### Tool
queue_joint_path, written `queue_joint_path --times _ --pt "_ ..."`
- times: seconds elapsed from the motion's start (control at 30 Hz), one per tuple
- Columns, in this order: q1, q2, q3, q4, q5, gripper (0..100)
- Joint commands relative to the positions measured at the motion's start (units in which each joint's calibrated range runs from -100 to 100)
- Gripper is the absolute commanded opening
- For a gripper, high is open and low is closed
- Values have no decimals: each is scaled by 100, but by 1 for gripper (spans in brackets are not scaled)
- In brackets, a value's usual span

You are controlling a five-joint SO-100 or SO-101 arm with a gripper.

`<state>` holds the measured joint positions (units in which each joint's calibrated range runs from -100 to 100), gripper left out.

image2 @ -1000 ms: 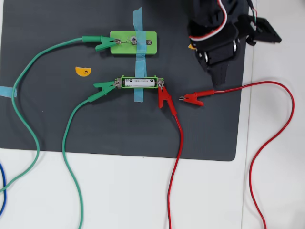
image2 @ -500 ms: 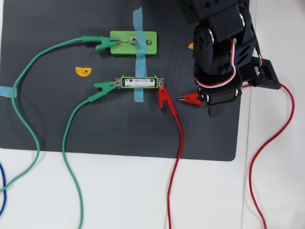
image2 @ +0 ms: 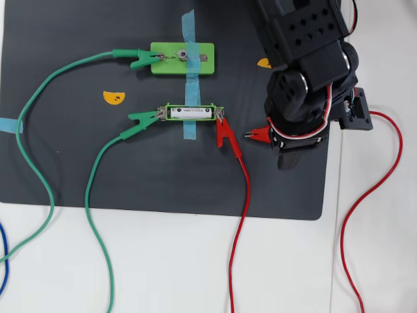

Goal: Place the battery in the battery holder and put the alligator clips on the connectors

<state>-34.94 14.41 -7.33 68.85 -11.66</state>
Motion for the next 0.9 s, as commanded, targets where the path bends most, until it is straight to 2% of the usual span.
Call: queue_joint_path --times 0.0,0.13,0.87 --pt "6 69 -249 29 22 22" --pt "76 325 -258 55 220 22" --pt "-156 767 -346 29 168 22"
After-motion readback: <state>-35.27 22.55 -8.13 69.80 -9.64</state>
